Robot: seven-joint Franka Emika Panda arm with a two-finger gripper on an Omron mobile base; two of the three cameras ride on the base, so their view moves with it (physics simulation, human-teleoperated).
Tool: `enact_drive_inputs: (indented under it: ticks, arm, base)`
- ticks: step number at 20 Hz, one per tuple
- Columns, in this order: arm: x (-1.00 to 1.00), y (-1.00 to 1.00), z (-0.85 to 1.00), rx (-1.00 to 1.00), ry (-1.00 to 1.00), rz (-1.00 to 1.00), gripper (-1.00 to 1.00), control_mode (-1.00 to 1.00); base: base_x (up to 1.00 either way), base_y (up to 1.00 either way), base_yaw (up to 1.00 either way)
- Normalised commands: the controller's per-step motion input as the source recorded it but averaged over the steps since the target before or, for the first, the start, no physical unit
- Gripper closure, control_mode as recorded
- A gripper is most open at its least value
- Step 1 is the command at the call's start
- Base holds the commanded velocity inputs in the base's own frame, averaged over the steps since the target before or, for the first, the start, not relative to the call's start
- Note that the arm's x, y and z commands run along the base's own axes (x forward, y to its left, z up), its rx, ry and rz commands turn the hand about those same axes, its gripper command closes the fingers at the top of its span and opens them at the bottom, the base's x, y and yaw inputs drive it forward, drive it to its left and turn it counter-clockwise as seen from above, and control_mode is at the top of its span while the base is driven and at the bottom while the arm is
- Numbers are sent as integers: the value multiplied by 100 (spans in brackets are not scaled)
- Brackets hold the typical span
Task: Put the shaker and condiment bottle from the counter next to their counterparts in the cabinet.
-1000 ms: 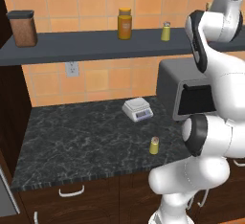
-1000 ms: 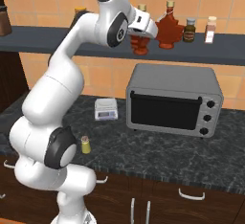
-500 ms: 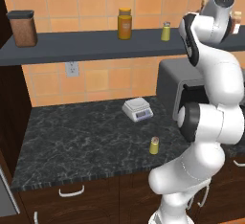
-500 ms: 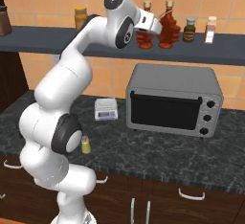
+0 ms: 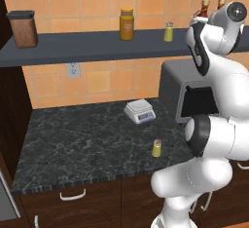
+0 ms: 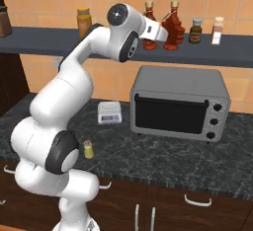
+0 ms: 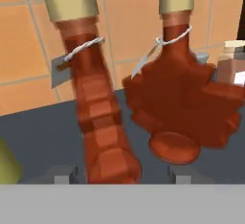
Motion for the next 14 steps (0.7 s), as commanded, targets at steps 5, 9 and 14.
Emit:
enact_drive_inputs:
  ticks: [5, 9, 14]
  arm:
    - [-80, 42, 12, 0, -3, 0, -100, -100]
    - [-100, 1, 32, 0, -7, 0, -100, -100]
    - [-80, 0, 23, 0, -1, 0, -100, -100]
  base:
    - [0, 0, 0]
    - [0, 0, 0]
    - [0, 0, 0]
